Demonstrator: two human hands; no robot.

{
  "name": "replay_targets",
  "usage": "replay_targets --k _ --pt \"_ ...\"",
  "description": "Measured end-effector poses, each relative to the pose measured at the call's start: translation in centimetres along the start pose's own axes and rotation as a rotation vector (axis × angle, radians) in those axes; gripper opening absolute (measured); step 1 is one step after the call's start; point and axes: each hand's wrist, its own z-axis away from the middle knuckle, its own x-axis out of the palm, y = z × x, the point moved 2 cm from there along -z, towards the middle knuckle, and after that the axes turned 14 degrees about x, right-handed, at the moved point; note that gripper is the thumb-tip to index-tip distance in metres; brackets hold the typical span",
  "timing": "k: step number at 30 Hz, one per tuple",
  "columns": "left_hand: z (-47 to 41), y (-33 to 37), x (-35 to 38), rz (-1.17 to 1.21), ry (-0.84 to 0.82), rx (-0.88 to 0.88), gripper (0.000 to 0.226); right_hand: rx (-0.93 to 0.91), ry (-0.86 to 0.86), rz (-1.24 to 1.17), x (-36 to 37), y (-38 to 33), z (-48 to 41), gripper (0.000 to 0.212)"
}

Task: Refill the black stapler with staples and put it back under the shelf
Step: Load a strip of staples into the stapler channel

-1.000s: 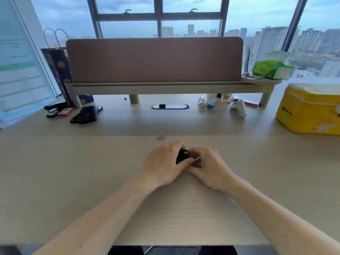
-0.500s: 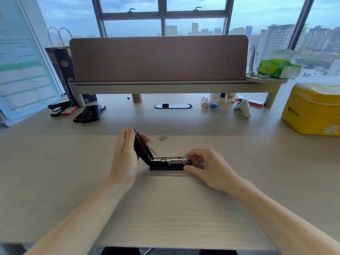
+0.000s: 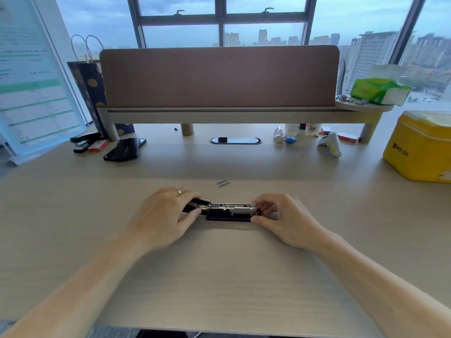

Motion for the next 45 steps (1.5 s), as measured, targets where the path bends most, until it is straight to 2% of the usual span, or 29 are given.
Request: replay_targets --k 6,11,16,18,21,24,26,29,32,36,41,45 --pt "0.7 -0.3 0.6 0.138 0.015 -0.13 0.038 -0.009 0.002 0.009 0.0 0.1 -0.4 0.016" --pt "-5.2 -0.8 -0.1 0.329 0.128 -0.229 0.038 -0.017 -0.014 0.036 0.1 0.1 -0.6 0.022" --pt "-11.9 -1.5 3.8 0.343 -0.029 -0.291 0.051 0.035 -0.025 0.024 0.3 0.5 -0.8 0.044" --pt "-12.7 -1.6 5.0 0.316 -0.01 -0.284 0.043 0.076 -0.028 -0.016 0.3 0.6 -1.0 0.043" --pt "-12.9 -1.8 5.2 0.282 0.05 -0.267 0.022 0.127 0.014 -0.104 0.1 0.3 -1.6 0.026" --pt "-12.5 -1.0 3.6 0.356 0.144 -0.173 0.019 0.194 0.09 -0.203 -0.2 -0.3 -2.9 0.016" --pt "-11.7 0.4 1.8 0.408 0.239 -0.045 0.022 0.277 0.088 -0.301 -0.4 -0.8 -3.9 0.019" --pt "-10.2 2.7 -0.4 0.42 0.301 0.12 0.024 0.386 -0.055 -0.492 -0.7 -2.4 -4.5 0.03" --pt "-9.2 3.6 -1.2 0.425 0.331 0.163 0.022 0.412 -0.17 -0.624 -0.7 -3.7 -4.2 0.036" --pt "-8.6 3.9 -1.5 0.393 0.332 0.214 0.019 0.425 -0.185 -0.722 -0.6 -4.2 -3.6 0.037" --pt "-8.0 4.2 -1.7 0.416 0.36 0.192 0.029 0.372 -0.193 -0.695 -1.0 -4.0 -3.2 0.021" --pt "-7.5 3.9 -1.3 0.738 0.379 -0.044 0.014 0.287 -0.122 -0.668 -1.2 -3.8 -2.6 0.009"
